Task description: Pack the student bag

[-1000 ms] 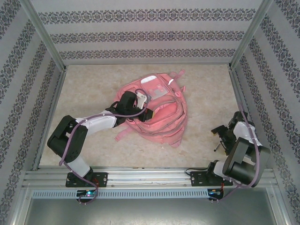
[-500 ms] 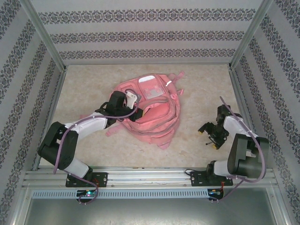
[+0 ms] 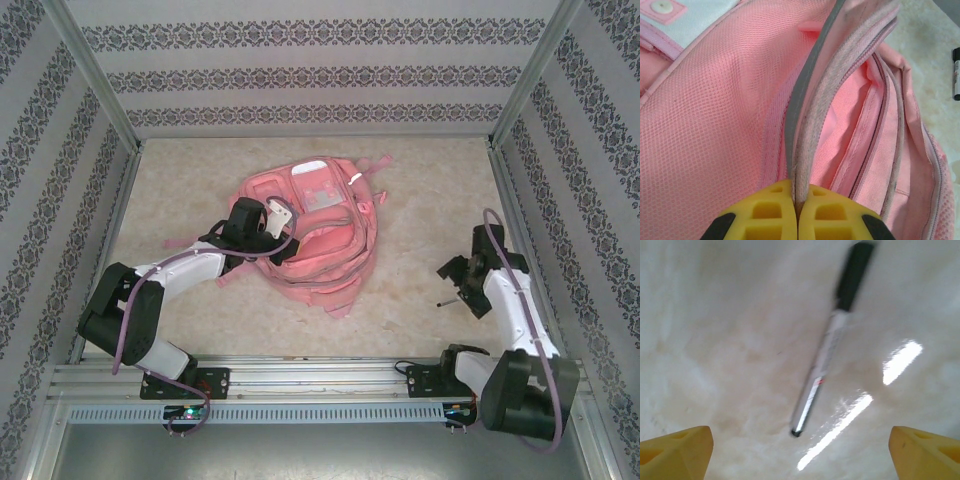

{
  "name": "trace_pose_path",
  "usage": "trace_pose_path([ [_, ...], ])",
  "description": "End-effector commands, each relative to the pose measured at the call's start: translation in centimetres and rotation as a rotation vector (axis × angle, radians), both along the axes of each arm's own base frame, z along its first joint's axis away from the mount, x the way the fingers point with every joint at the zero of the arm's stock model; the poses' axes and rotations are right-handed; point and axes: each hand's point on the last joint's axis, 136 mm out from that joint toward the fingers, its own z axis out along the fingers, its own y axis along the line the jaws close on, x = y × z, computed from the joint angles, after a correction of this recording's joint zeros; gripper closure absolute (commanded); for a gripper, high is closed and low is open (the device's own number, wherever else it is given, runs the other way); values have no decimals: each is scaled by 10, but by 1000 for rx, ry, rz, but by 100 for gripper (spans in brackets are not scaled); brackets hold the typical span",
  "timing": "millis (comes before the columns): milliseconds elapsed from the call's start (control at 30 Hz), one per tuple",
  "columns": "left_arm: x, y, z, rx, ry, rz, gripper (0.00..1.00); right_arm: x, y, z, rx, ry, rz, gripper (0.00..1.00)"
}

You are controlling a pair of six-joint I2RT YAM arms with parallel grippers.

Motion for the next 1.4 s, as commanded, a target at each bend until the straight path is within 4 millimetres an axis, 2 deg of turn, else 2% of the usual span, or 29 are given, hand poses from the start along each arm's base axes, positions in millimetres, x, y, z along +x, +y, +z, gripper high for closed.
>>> trace_pose_path([
  [0, 1, 16, 1, 46, -29, 23, 100, -28, -35, -15, -103, 60, -174, 13],
  [100, 1, 21, 2, 77, -51, 28, 100, -19, -46, -29, -82, 29, -235, 16],
  [233, 2, 26, 2, 111, -81, 35, 100, 24, -46, -36, -40, -61, -116, 21],
  [433, 3, 19, 8, 94, -95, -3, 100, 38, -33, -57, 31, 32, -52, 23],
  [500, 3, 18, 11, 87, -100, -10, 100, 41, -30, -57, 17, 53, -11, 25],
  [600, 5, 16, 14, 79, -106, -12, 100, 39, -27, -59, 33, 98, 19, 39],
  [733, 7, 14, 19, 66, -115, -6, 100, 37, -23, -60, 53, 127, 64, 69],
  [800, 5, 13, 17, 47, -108, 5, 100, 39, -17, -58, 80, 111, 86, 77],
  [867, 1, 13, 11, 18, -81, 27, 100, 41, -9, -54, 114, 92, 108, 79],
  [1000, -4, 9, 20, -68, -13, 71, 100, 49, 20, -34, 217, 8, 187, 88],
  [1233, -4, -14, 71, -241, 45, 72, 100, 55, 102, 24, 424, -171, 287, 89],
  [1367, -3, -29, 93, -296, 68, 34, 100, 60, 140, 61, 467, -282, 302, 89],
])
